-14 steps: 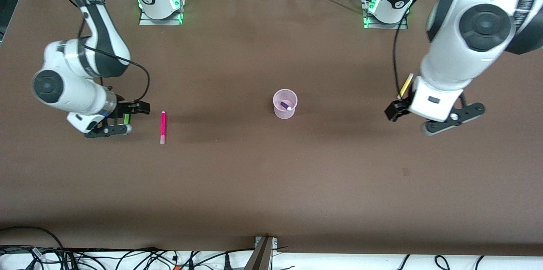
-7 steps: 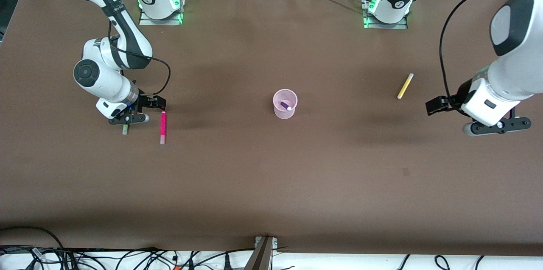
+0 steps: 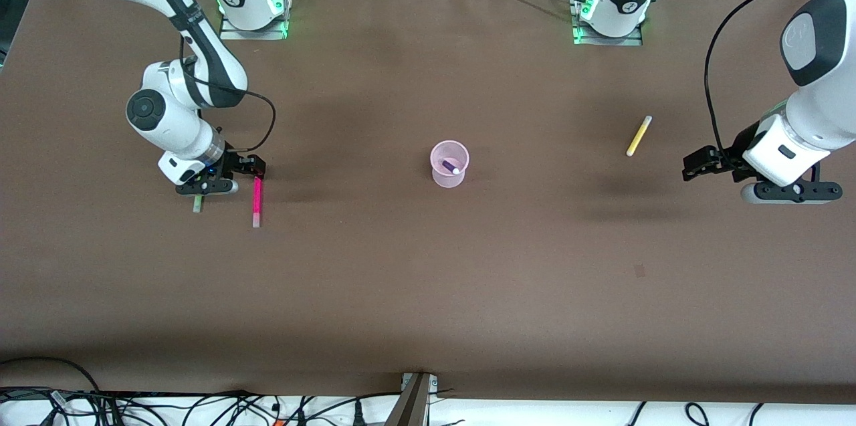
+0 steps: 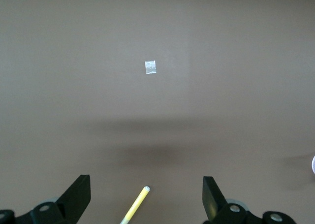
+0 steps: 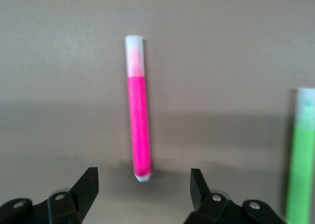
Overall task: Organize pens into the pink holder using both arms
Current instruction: 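Lower the right gripper and grasp the pink marker upright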
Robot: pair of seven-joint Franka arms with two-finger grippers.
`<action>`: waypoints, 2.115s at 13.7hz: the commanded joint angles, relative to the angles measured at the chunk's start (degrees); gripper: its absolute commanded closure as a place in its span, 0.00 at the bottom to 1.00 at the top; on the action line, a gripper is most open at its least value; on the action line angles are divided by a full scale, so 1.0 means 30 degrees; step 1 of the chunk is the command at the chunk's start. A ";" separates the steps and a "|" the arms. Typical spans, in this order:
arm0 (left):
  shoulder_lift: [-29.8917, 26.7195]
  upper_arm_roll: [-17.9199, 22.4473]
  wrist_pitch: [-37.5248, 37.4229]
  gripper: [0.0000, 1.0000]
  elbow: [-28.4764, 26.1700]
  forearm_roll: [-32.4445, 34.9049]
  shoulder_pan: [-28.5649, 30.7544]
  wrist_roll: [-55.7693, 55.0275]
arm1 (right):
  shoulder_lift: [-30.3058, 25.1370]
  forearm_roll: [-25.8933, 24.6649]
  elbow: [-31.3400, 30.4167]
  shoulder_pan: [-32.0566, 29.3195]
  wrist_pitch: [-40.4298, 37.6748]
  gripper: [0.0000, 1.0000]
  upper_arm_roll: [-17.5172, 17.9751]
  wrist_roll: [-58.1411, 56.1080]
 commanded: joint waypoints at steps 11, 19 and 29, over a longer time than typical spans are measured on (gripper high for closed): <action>0.0370 -0.0323 -0.1373 0.00 0.1835 0.1410 -0.0051 0.1620 | 0.1047 0.0310 -0.0050 0.0391 0.1414 0.65 -0.0054 0.0128; 0.0371 -0.0352 -0.1376 0.00 0.1896 0.1381 -0.0051 0.1561 | 0.0639 0.0310 0.0038 0.0391 0.1008 0.98 0.0063 0.0449; 0.0517 -0.0352 -0.1346 0.00 0.1896 0.1352 -0.0022 0.1503 | -0.0037 0.6067 0.8323 0.0595 -1.3722 0.98 0.2846 0.5985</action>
